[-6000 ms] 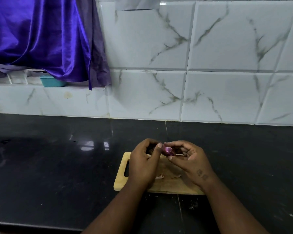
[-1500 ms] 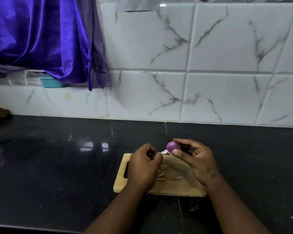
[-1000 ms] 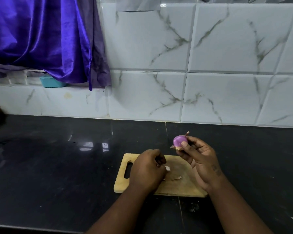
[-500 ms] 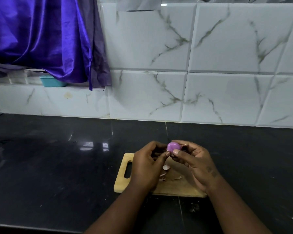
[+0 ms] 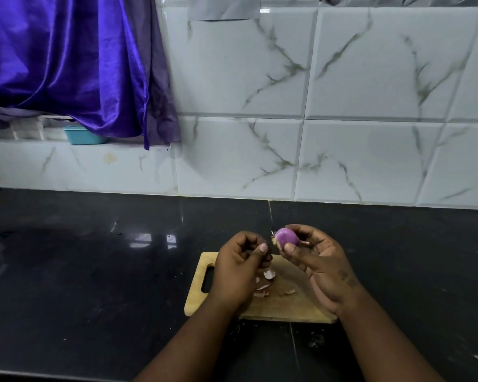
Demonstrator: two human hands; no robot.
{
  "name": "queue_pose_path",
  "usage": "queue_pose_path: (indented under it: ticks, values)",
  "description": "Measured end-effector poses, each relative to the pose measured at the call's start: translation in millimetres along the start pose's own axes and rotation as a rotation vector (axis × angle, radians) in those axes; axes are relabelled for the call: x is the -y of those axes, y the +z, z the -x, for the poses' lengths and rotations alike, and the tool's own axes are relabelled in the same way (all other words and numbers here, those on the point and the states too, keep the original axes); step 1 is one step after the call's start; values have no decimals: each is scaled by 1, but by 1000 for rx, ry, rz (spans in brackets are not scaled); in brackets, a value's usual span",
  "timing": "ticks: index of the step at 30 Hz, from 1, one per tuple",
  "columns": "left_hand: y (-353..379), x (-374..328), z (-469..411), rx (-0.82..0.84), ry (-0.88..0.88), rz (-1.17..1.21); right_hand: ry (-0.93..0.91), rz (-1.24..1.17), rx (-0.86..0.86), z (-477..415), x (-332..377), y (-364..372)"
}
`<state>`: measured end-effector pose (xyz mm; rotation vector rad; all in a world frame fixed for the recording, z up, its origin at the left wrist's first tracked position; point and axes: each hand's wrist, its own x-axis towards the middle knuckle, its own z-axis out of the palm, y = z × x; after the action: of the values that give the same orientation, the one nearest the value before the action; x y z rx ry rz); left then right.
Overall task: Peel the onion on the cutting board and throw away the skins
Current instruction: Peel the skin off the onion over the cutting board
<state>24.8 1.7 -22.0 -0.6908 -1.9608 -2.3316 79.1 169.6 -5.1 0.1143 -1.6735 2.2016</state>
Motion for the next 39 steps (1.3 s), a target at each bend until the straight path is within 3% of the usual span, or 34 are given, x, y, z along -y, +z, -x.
queue_pose_path:
  ticks: [3, 13, 20, 31, 39]
  values:
    - [1, 3, 1, 2, 70, -193, -27, 113, -8, 2, -1, 0]
    - [0, -3, 1, -63, 55, -262, -22, 269, 0, 2, -5, 2]
    - [0, -7, 8, -80, 175, -450, -59, 359, -16, 1, -9, 4]
    - [-1, -4, 4, -68, 93, -348, -95, 438, -15, 2, -7, 5]
    - [2, -2, 3, -110, 52, -390, -91, 339, -26, 4, -4, 5]
